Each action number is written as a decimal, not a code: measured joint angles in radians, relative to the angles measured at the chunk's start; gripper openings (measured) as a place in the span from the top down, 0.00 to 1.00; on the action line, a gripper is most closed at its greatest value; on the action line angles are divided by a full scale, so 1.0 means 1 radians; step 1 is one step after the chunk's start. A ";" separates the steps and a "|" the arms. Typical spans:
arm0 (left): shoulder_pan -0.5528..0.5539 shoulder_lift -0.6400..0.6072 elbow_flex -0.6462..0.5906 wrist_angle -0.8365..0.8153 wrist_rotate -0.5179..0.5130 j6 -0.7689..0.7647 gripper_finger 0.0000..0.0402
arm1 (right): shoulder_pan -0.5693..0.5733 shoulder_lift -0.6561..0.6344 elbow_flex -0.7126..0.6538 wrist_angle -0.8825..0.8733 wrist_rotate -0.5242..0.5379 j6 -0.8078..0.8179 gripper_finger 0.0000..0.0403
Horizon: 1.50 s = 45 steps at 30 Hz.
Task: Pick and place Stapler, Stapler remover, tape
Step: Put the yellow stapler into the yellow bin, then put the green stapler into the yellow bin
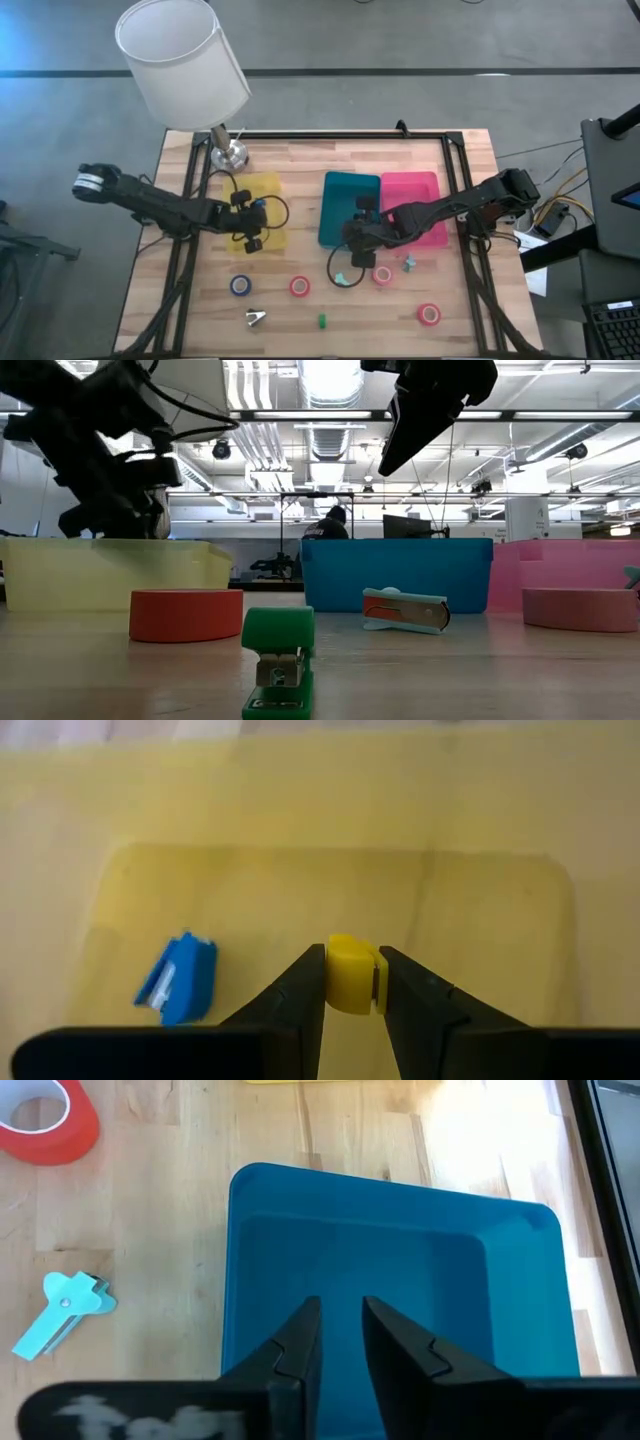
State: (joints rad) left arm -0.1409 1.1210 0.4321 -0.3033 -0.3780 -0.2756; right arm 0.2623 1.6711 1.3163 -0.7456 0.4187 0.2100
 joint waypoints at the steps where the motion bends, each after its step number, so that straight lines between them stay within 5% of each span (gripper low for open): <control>1: 0.005 -0.001 -0.005 0.005 0.007 -0.002 0.77 | 0.000 0.000 0.000 0.000 0.000 0.000 0.84; 9: 0.044 0.000 -0.008 -0.003 0.069 -0.006 0.75 | 0.000 0.000 -0.001 0.003 0.000 0.005 0.83; 21: 0.046 0.001 0.010 -0.017 0.070 0.048 0.54 | -0.001 0.000 -0.003 0.044 0.000 0.072 0.76; 34: 0.046 0.001 0.251 -0.279 0.069 0.110 0.51 | -0.001 0.002 -0.011 0.054 -0.058 0.044 0.67; 41: 0.046 0.001 0.334 -0.273 0.087 0.127 0.51 | 0.016 0.002 -0.021 0.055 -0.150 0.076 0.61; 45: 0.046 0.001 0.346 -0.174 0.194 0.127 0.51 | 0.036 0.002 -0.032 0.060 -0.193 0.107 0.60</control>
State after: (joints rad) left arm -0.0952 1.1221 0.7776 -0.4772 -0.1842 -0.1485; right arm 0.2985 1.6726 1.2841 -0.6852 0.2253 0.3174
